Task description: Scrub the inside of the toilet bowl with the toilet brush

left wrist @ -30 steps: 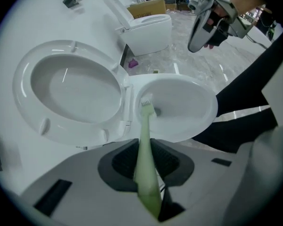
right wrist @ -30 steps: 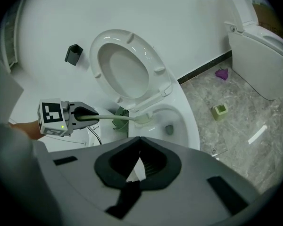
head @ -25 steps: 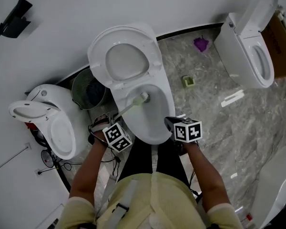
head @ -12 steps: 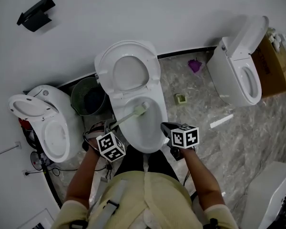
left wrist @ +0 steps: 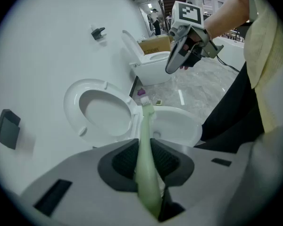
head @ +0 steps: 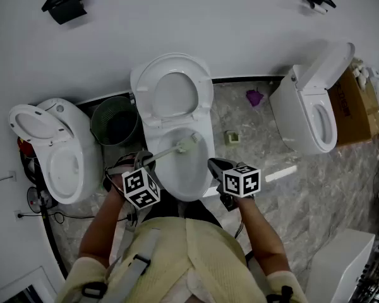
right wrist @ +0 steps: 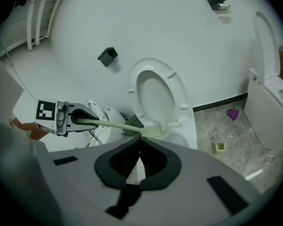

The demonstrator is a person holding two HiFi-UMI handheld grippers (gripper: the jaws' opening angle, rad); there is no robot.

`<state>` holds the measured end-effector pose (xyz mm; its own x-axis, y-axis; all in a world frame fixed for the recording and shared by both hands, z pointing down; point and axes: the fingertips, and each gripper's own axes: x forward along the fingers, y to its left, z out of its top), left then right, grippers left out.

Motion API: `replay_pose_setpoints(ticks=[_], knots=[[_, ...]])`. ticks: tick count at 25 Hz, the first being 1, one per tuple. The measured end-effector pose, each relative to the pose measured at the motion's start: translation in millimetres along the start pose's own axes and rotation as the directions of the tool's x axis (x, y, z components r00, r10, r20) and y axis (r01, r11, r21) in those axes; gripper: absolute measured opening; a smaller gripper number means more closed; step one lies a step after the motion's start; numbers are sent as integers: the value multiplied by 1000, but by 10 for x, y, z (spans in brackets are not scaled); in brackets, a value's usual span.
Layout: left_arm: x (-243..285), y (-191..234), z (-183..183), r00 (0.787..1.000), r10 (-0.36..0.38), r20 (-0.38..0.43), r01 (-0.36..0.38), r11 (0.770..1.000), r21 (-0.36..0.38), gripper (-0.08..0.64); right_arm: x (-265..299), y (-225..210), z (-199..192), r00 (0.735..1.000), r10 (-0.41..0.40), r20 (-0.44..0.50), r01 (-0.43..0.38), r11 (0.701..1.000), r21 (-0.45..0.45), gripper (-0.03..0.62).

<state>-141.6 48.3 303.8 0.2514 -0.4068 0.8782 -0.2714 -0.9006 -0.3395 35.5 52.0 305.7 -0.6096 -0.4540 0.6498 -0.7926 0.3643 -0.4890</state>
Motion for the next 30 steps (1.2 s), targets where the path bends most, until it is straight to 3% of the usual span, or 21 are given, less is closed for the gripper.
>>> replay_pose_setpoints(ticks=[8, 17, 30], knots=[[-220, 9, 62, 999, 35, 30, -34, 999, -42, 83, -83, 73, 68, 1000, -25, -11, 24, 997, -69, 15], [-402, 1, 166, 996, 58, 70, -52, 996, -78, 83, -145, 278, 220, 1000, 18, 10, -17, 992, -123, 14], [-524, -16, 171, 993, 78, 90, -64, 986, -153, 83, -200, 465, 287, 997, 57, 42, -51, 990, -132, 14]])
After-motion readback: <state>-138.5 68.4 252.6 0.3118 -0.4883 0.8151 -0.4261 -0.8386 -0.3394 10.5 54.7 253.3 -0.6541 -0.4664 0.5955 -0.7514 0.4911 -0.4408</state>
